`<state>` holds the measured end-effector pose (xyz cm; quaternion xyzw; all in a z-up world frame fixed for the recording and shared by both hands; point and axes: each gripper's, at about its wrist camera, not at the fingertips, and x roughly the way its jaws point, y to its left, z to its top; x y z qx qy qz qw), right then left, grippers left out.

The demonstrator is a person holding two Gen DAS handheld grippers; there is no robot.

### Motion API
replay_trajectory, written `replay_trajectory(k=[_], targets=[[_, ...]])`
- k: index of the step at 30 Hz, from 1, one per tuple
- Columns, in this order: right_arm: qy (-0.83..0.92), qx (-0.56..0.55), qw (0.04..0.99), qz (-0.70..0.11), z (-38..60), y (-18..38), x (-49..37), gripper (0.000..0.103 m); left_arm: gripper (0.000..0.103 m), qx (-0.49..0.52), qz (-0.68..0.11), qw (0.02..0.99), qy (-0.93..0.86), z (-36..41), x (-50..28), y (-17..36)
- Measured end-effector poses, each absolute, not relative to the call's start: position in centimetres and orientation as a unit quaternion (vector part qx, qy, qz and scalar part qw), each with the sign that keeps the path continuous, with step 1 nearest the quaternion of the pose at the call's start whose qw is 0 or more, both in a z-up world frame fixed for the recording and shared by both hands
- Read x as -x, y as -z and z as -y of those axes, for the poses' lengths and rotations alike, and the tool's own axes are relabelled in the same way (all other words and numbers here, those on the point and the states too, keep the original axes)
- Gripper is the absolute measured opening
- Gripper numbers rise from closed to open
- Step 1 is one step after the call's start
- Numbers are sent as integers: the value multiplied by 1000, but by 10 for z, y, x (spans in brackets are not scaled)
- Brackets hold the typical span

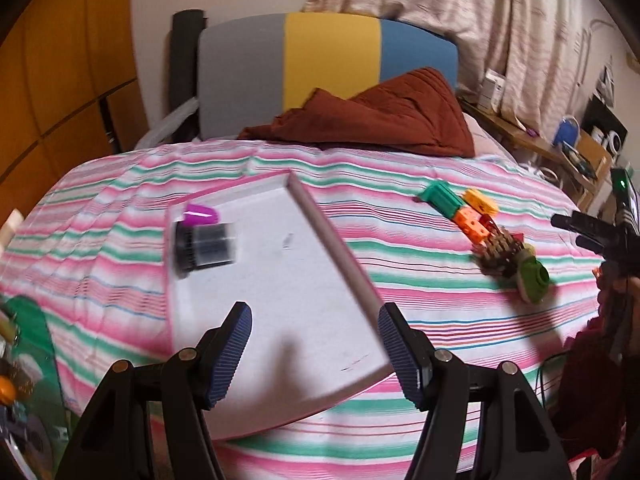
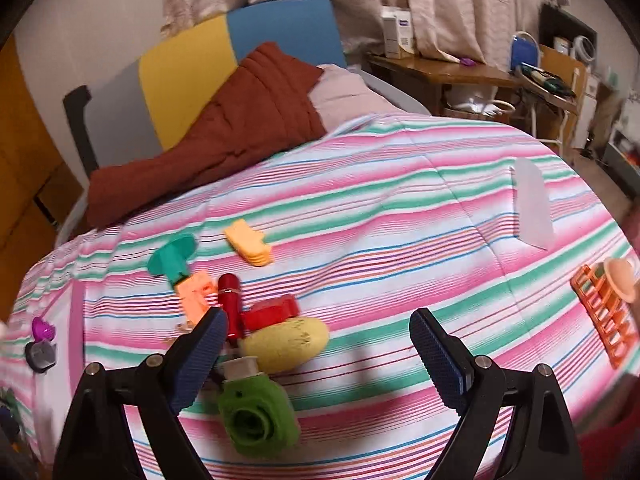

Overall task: Organize rigid objects
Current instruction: 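Move both grippers back toward the toy pile, then grasp the green plug-in device by its body with the left gripper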

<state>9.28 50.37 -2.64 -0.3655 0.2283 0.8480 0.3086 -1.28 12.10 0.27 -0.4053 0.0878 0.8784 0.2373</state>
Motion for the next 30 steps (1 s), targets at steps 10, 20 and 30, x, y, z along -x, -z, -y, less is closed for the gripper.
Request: replay_trajectory(k=[10, 20, 30], targets=[[-829, 353, 324, -289, -521, 33, -107, 93, 67, 425, -100, 295, -850, -174, 2, 8], [-816, 329, 338, -333, -534, 35, -122, 93, 53, 464, -110, 422, -771, -252, -15, 29], [-813, 326, 333, -349, -538, 36, -125, 93, 53, 499, -95, 482, -714, -337, -22, 45]])
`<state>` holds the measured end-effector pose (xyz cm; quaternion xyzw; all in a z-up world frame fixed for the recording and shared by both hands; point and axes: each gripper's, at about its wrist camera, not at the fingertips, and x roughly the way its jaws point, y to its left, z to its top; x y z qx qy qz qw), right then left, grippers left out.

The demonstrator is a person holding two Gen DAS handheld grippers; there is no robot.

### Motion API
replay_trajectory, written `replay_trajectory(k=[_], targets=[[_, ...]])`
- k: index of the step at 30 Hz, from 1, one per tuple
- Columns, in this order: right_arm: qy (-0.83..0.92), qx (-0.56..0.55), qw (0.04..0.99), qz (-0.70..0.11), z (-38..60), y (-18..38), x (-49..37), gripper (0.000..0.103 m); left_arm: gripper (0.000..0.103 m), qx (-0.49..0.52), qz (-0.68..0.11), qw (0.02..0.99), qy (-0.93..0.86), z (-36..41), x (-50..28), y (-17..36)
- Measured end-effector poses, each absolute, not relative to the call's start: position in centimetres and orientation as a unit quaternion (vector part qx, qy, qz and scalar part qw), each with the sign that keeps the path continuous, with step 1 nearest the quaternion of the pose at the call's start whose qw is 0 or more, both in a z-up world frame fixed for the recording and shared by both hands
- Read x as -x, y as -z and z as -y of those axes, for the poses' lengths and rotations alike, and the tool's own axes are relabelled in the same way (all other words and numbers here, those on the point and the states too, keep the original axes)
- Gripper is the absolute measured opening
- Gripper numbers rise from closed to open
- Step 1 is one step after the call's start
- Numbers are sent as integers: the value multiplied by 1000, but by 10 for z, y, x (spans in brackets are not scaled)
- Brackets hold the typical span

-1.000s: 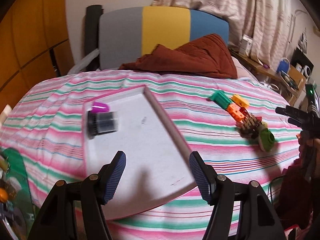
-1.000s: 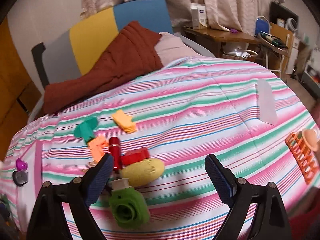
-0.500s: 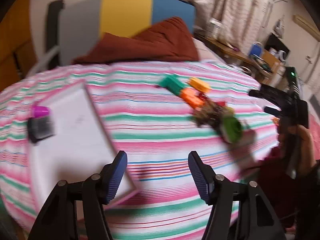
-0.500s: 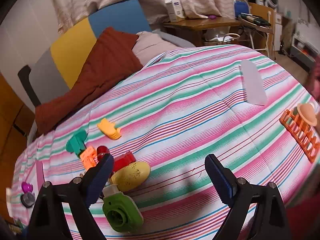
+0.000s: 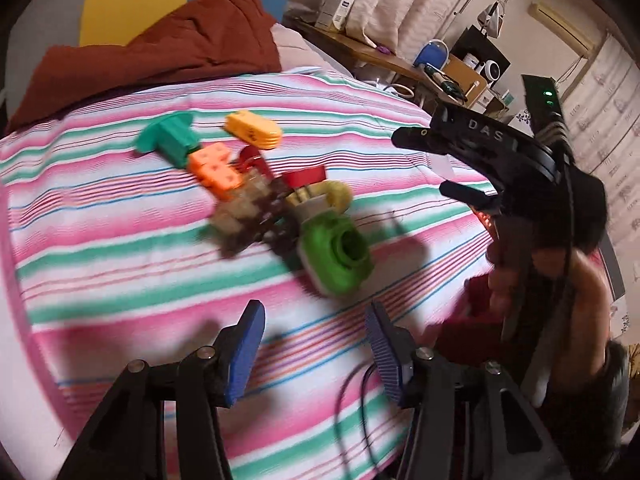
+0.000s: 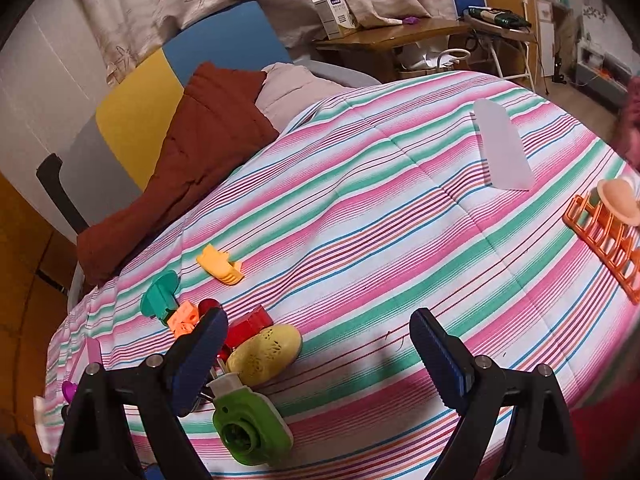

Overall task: Organize rigid objects
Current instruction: 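Grasp the green plug-in device by its body with the left gripper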

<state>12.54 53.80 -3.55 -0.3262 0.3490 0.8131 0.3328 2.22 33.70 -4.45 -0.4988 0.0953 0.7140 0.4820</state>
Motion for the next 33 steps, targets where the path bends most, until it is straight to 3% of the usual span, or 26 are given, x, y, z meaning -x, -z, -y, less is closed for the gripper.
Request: replay_trajectory(k=[2, 4, 9, 12, 17, 18, 19, 27, 33], targets=[[-812, 323, 332, -355, -539, 36, -127, 93, 55, 506, -93, 482, -709, -351, -22, 47], [-812, 319, 332, -360, -540, 36, -128, 93, 66, 515, -95, 472, -709, -367, -22, 53], [-811, 309, 333, -369, -542, 35, -132, 93, 79, 508, -110, 456, -723, -393, -25, 63], [-812, 307, 330, -371, -542, 35, -131, 93, 81, 504, -124, 444, -731, -409, -26, 68], [-813, 306, 327, -372, -542, 35, -130, 94, 80, 493, -149, 429, -743, -424, -23, 77], [-812, 306, 327, -373, -542, 36, -130, 94, 76, 496, -160, 424, -741, -426, -22, 82], [-812, 306, 328, -374, -542, 36, -130, 94, 61, 499, -166, 421, -740, -425, -22, 85], [-811, 316, 316, -378, -544, 40, -127, 94, 57, 466, -195, 494, -708, -382, -43, 82], [-826, 348, 264, -356, -530, 43, -108, 94, 56, 464, -172, 486, -721, -311, -47, 80]])
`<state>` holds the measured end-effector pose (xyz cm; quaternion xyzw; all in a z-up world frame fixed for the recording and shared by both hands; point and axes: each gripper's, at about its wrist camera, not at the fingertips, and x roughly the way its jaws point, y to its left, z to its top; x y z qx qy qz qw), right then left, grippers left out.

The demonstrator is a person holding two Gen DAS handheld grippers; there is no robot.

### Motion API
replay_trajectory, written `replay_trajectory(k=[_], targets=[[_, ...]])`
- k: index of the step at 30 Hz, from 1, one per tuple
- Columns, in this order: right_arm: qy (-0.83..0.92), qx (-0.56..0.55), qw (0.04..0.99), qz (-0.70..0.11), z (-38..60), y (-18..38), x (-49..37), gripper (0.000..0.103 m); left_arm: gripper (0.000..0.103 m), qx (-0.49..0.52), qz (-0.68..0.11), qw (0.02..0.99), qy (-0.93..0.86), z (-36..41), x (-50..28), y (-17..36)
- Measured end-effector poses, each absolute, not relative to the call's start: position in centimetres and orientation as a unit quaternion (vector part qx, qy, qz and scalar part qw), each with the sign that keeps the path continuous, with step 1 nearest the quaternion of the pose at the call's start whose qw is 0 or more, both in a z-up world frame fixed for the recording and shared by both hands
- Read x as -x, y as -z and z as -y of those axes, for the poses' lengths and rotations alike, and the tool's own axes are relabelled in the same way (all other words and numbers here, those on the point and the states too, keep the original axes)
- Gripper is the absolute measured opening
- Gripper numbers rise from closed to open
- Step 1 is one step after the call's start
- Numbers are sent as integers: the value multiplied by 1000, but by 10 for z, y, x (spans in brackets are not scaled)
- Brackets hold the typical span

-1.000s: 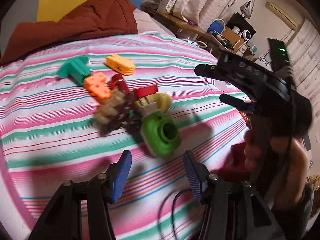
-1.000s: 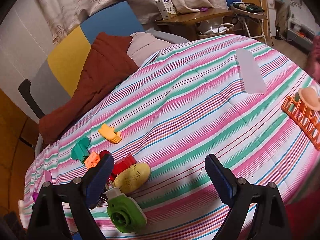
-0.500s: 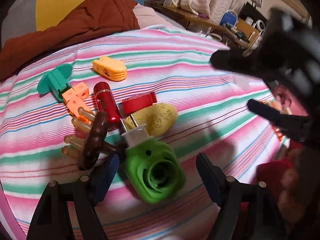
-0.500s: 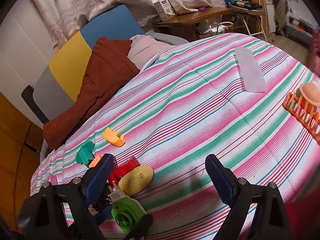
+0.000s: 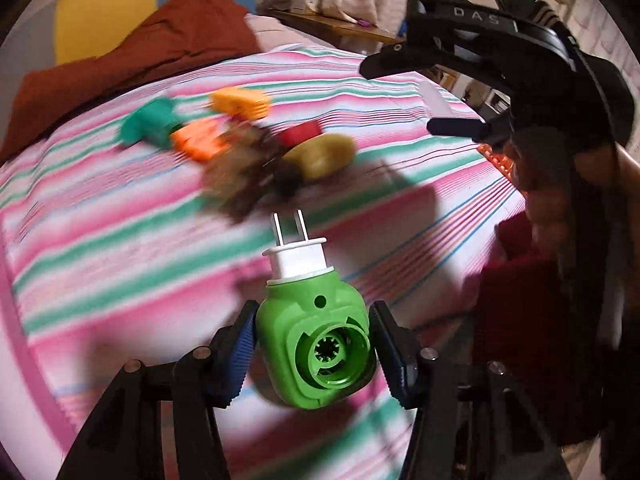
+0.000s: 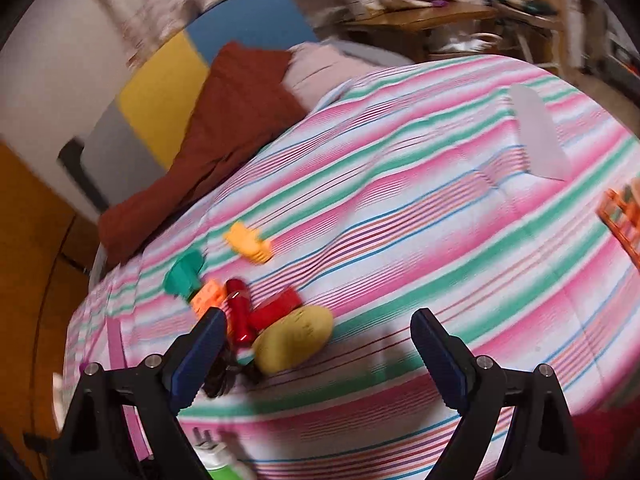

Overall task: Organize rigid objects
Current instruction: 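Grasp the green plug-in device by its body with the left gripper, then carry the green device into the tray with the left gripper while the right grasps the brown bristle block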

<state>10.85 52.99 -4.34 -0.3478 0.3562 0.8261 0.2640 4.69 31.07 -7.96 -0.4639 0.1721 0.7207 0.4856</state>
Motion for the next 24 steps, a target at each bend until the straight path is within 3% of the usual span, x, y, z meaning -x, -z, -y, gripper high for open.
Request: replay_trajectory(k=[8, 13, 20, 21, 23, 24], targets=[[-857, 399, 171, -278, -486, 45, -73, 92, 55, 480, -106, 464, -737, -268, -31, 90], [-861, 440, 154, -201, -453, 50, -57, 89, 55, 468, -118, 461, -745, -273, -37, 92], [-863, 457, 145, -161, -432, 50, -20, 87, 55, 471, -119, 456, -746, -273, -36, 91], [-861, 461, 146, -159, -432, 54, -15, 85, 55, 469, -122, 455, -747, -274, -37, 91], [-853, 475, 143, -162, -432, 69, -7, 61, 55, 468, -127, 454, -748, -275, -38, 91], [-850, 480, 144, -163, -432, 73, -6, 56, 55, 466, -128, 454, -748, -275, -38, 92]])
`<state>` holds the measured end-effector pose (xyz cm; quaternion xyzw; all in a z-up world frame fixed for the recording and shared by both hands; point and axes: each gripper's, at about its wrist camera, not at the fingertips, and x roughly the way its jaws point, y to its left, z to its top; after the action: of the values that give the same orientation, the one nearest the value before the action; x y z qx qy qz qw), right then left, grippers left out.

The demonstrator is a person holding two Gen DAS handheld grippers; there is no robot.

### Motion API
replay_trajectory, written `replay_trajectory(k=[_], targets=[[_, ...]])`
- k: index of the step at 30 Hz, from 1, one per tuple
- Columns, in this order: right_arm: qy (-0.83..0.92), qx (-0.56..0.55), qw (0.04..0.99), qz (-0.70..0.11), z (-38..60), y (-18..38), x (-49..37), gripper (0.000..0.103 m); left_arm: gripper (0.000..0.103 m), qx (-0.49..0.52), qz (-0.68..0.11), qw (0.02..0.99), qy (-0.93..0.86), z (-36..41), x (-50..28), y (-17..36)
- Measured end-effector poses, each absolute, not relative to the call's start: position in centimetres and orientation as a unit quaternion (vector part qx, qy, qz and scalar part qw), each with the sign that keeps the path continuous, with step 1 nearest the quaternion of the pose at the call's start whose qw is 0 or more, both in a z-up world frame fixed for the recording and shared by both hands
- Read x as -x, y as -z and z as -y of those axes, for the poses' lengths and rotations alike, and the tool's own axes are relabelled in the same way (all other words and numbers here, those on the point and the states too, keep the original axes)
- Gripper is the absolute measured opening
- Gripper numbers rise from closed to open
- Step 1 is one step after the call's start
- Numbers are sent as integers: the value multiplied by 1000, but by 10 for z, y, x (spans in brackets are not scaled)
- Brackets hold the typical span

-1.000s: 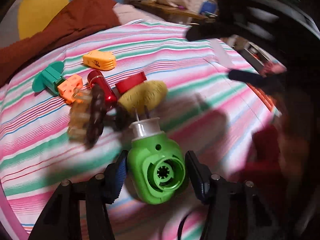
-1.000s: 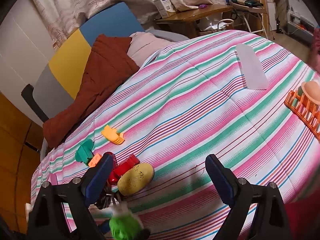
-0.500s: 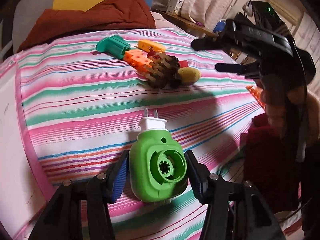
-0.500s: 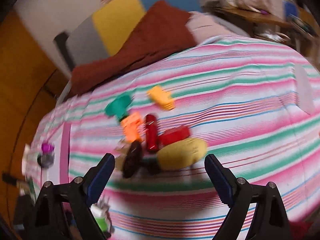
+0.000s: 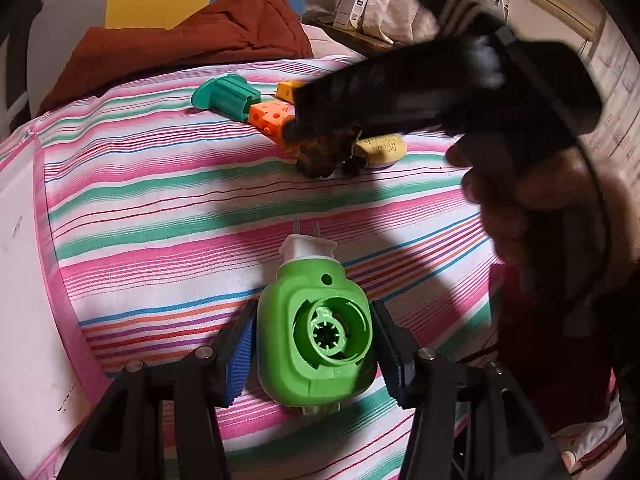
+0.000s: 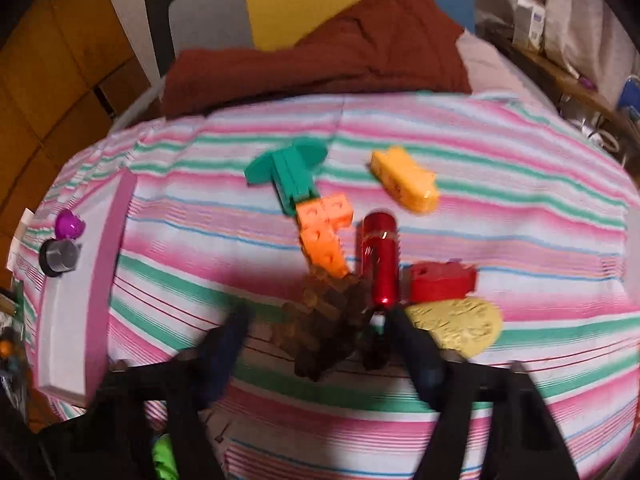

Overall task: Organize rigid objects
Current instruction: 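Carry the green device into the tray with the left gripper while the right grasps the brown bristle block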

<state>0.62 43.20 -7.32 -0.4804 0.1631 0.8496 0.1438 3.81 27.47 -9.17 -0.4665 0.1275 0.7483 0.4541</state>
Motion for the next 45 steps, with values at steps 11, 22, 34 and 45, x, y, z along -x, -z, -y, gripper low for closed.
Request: replay_trajectory(k=[11, 22, 34, 45], targets=[[-845, 482, 130, -190, -443, 79, -7, 51, 53, 450, -129, 461, -754, -268, -48, 90], [-847, 487, 139, -164, -435, 81, -3, 51, 54, 421, -98, 467, -772, -230, -59, 48], [-849, 488, 142, -144, -430, 81, -1, 52, 53, 424, -15, 309, -851, -113, 27, 12], [-850, 489, 143, -136, -426, 81, -1, 52, 54, 474, -4, 207, -856, -65, 104, 61]])
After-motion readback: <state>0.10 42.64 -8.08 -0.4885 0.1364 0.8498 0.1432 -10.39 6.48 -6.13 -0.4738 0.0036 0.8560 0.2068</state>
